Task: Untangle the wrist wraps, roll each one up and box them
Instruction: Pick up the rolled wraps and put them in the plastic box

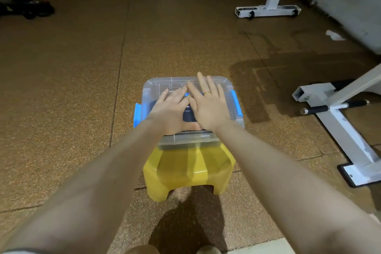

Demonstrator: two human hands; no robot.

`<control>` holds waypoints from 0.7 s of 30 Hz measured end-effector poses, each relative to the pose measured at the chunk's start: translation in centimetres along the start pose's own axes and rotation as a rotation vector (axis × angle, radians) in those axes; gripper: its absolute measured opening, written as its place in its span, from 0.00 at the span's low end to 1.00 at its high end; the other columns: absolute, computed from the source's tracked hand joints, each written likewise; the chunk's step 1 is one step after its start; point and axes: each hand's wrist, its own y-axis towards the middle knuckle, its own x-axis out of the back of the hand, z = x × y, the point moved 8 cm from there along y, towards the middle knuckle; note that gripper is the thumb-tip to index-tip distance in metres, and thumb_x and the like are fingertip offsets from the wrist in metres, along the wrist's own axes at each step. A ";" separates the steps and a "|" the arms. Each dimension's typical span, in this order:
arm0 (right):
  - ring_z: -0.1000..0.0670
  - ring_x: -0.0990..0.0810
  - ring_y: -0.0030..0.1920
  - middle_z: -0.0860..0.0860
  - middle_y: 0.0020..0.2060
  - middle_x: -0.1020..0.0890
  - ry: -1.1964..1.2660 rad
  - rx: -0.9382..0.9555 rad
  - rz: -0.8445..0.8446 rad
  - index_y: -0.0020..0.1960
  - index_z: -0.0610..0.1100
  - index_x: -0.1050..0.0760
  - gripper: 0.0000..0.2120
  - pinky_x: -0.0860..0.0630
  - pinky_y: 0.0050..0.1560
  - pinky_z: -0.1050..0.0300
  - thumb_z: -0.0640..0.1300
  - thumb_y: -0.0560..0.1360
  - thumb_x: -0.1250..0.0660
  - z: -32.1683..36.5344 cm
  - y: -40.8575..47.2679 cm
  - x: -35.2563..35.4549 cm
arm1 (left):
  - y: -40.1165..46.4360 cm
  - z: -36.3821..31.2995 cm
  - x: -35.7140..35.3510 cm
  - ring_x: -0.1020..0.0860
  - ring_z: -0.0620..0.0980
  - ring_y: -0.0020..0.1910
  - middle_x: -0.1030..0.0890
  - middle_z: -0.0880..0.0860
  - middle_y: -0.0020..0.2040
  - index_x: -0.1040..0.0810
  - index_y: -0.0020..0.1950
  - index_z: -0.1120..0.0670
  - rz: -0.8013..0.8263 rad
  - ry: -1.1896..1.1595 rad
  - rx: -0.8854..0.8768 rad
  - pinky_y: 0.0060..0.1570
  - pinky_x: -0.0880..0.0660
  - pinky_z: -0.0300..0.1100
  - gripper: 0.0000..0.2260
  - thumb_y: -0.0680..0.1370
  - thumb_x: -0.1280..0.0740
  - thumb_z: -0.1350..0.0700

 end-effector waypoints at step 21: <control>0.49 0.58 0.77 0.49 0.78 0.59 -0.084 -0.054 0.136 0.78 0.51 0.56 0.25 0.57 0.75 0.50 0.54 0.83 0.60 0.1 0.4 -0.9 | -6.6 9.7 -0.5 0.22 0.56 0.46 0.20 0.57 0.51 0.22 0.56 0.59 -0.350 -0.812 0.856 0.43 0.28 0.43 0.17 0.78 0.36 0.47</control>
